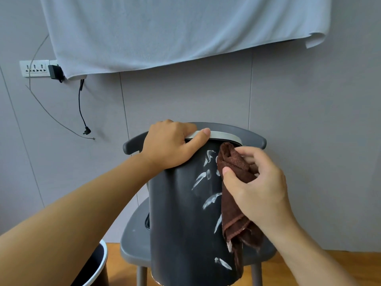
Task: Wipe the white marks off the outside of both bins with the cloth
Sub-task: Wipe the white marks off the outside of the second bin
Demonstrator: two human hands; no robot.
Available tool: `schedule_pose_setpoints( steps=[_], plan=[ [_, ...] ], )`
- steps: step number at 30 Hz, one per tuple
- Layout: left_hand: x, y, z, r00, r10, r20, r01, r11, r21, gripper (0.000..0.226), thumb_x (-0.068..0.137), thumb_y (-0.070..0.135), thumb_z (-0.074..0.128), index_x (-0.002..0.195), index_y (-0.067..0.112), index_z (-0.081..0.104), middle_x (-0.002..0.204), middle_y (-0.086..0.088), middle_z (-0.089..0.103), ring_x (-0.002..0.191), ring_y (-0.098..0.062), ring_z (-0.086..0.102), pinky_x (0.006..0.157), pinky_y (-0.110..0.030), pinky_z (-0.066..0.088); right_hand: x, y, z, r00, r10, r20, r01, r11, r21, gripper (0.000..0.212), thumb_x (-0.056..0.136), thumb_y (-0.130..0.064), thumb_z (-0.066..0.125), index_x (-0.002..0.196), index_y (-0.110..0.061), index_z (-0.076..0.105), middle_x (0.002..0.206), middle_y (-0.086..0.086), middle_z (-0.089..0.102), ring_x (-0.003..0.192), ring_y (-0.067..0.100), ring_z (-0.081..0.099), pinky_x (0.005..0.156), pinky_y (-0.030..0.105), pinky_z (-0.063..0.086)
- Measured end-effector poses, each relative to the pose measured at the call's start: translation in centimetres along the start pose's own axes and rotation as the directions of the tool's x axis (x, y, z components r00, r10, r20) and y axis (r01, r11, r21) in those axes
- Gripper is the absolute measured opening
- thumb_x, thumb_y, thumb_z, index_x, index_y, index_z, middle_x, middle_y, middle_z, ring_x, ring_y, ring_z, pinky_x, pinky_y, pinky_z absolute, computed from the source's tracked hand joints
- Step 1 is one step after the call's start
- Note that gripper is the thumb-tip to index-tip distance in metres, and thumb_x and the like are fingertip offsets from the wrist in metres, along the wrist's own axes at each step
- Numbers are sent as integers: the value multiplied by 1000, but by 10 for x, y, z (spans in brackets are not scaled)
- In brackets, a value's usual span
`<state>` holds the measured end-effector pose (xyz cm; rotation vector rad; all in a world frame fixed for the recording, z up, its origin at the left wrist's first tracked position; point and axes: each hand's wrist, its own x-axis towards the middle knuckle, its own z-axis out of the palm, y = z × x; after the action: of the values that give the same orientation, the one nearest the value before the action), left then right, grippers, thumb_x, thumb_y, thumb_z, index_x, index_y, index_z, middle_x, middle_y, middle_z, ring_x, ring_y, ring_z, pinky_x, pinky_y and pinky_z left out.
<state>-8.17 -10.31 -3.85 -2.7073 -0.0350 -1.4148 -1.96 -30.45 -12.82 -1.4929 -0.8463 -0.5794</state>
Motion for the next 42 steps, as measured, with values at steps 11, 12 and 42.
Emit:
schedule_pose_setpoints(
  steps=[11,12,42],
  plan=[
    [-1,2,0,999,23,-28,-23,1000,14,58,97,57,26,60,14,38,44,-2,34,46,-21,39,49,-31,29,7,-10,-6,950,-276,148,305,924,-232,29,83,-29,75,111,-31,71,97,-17,59,90,10,61,76,23,52],
    [-1,2,1,999,22,-31,-22,1000,13,58,97,57,27,60,14,39,44,-2,34,46,-21,39,48,-31,29,9,-9,-7,956,-258,139,283,937,-206,29,82,-29,75,111,-32,70,99,-18,60,92,8,62,78,21,52],
    [3,9,4,994,93,-62,-90,995,37,60,100,54,31,57,14,42,43,-1,36,42,-20,39,45,-32,33,33,-26,-25,894,-253,369,379,866,-325,23,88,-30,68,107,-35,79,89,-17,63,84,6,62,71,27,56]
  ],
)
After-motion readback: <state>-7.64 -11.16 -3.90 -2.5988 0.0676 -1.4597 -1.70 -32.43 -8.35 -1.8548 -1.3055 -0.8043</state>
